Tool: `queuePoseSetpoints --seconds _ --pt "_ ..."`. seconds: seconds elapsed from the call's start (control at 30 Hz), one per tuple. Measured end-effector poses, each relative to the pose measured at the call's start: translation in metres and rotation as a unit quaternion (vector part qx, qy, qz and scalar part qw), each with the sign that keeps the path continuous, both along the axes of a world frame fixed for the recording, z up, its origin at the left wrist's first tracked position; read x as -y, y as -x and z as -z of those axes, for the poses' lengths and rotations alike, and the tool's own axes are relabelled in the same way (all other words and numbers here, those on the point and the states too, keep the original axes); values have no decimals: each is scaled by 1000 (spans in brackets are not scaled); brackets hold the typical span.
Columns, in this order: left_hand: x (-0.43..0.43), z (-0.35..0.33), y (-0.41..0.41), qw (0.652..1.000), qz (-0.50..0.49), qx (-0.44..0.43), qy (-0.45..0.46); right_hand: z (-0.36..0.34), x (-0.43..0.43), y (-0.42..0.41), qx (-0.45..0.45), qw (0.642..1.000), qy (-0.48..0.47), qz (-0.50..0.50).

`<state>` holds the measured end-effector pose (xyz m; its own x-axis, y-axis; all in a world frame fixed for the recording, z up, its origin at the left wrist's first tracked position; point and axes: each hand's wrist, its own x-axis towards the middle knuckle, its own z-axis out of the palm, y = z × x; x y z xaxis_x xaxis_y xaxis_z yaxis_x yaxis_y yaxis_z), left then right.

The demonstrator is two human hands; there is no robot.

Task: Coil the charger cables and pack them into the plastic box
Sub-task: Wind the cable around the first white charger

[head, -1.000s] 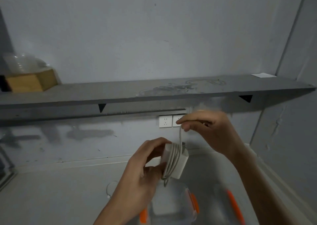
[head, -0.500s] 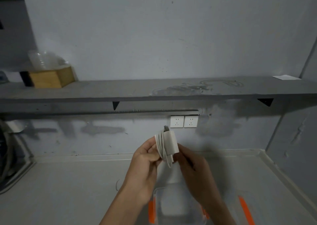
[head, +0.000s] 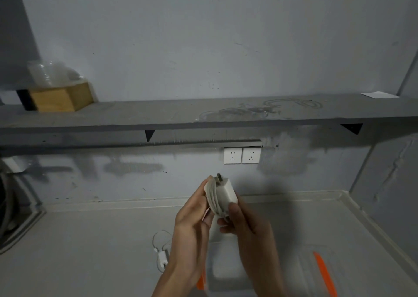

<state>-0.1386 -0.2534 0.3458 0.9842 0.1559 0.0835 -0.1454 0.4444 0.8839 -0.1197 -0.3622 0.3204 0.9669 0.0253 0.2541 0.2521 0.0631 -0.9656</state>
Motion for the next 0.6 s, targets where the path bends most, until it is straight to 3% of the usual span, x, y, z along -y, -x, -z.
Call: queuePoseSetpoints --seconds 0.07,0.17,0.33,0.53,0.6 --pt "3 -1 0 1000 4 3 24 6 -4 0 33 994 79 66" --pt "13 3 -3 996 -44 -44 -70 12 -14 5 126 957 219 141" --pt "13 3 -11 976 -122 -79 -163 20 -21 9 187 942 249 127" --pt "-4 10 -14 964 -162 -61 -202 13 3 14 89 956 263 96" --pt "-10 10 -11 960 -164 -36 -223 2 15 13 44 967 246 40"
